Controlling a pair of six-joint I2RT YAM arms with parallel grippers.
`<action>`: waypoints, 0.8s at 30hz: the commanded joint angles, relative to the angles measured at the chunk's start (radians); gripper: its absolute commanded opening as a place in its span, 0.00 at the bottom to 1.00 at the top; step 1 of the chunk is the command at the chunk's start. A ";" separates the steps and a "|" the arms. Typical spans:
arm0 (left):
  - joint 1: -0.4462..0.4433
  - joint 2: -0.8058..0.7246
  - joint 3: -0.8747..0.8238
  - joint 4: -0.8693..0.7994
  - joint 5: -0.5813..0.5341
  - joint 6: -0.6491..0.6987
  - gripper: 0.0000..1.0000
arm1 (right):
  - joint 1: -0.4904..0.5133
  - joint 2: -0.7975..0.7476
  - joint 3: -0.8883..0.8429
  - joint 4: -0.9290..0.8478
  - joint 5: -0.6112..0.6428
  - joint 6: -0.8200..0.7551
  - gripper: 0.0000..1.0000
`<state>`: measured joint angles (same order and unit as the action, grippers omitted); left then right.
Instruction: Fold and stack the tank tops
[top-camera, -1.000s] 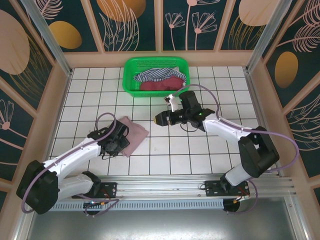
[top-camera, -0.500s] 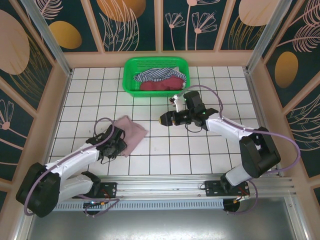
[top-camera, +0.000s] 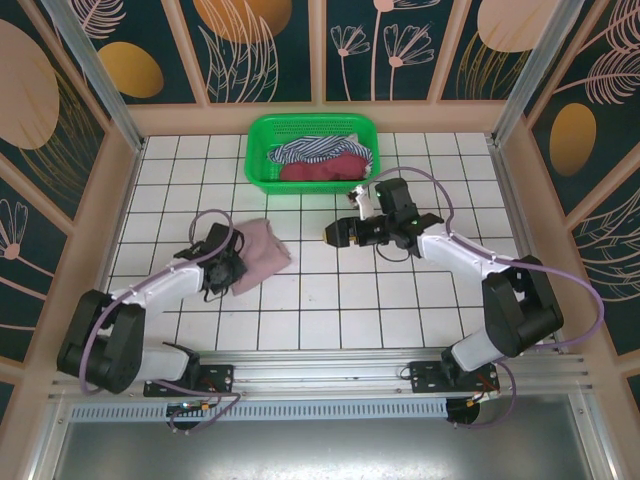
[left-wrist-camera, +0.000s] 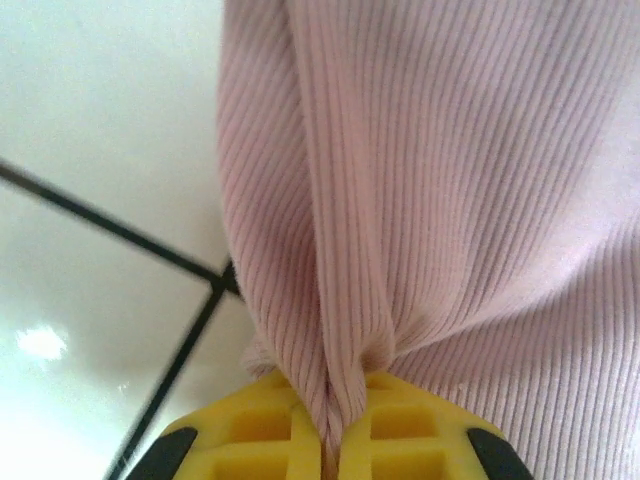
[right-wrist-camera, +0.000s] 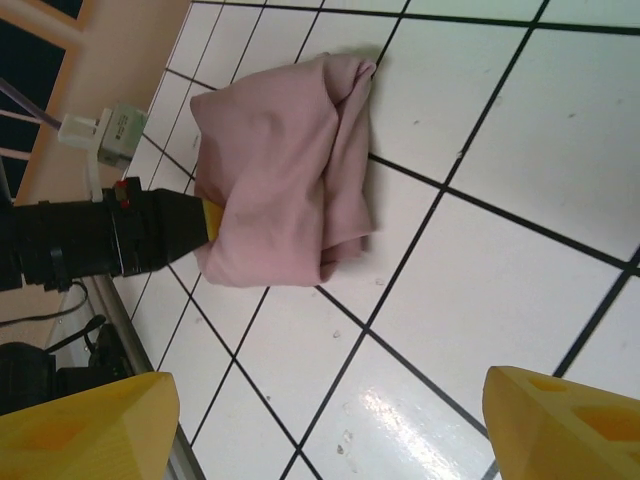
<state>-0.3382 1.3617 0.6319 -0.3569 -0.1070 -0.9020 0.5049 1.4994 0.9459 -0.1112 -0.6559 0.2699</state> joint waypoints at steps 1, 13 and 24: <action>0.077 0.099 0.078 -0.021 -0.037 0.184 0.05 | -0.020 -0.031 0.044 -0.037 -0.002 -0.034 0.81; 0.307 0.515 0.525 -0.072 -0.159 0.553 0.07 | -0.124 -0.104 0.058 -0.059 -0.019 0.003 0.99; 0.444 0.876 1.018 -0.125 -0.171 0.720 0.10 | -0.198 -0.104 0.098 -0.169 0.014 -0.042 0.99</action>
<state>0.0811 2.1422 1.5417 -0.4355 -0.2680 -0.2642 0.3172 1.4143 1.0149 -0.2367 -0.6525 0.2478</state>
